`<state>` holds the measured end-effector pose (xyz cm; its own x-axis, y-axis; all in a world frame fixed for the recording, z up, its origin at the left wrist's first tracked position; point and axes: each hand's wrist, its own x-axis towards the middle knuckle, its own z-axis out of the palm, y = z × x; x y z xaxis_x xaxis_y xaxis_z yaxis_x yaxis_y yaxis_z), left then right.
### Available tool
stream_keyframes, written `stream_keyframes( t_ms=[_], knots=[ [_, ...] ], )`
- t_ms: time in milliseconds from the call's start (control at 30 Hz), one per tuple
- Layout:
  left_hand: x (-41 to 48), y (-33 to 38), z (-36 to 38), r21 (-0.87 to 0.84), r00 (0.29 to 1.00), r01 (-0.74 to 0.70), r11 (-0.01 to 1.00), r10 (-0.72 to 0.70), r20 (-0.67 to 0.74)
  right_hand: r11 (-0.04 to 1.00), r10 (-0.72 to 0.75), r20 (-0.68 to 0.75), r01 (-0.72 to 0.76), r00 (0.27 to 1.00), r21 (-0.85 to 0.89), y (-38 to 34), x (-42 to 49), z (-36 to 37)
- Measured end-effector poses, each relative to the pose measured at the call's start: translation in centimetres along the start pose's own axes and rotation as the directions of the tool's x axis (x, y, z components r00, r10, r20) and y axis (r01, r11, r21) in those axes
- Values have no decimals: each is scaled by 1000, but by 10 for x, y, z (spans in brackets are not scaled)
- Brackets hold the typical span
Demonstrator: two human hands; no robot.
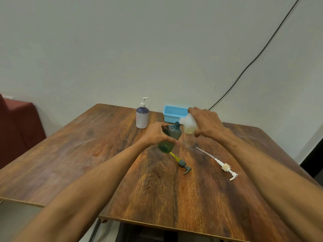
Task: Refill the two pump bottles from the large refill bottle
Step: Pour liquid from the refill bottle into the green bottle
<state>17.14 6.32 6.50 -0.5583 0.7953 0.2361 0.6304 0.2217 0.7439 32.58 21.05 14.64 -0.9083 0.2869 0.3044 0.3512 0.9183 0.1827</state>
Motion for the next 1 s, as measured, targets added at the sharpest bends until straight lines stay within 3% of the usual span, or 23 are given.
stream_keyframes(
  t_ms=[1000],
  knots=[
    [0,3,-3,-9,1000,-12,1000,12,-5,998,-7,5,7,1000,-69,-5,-1,-14]
  ],
)
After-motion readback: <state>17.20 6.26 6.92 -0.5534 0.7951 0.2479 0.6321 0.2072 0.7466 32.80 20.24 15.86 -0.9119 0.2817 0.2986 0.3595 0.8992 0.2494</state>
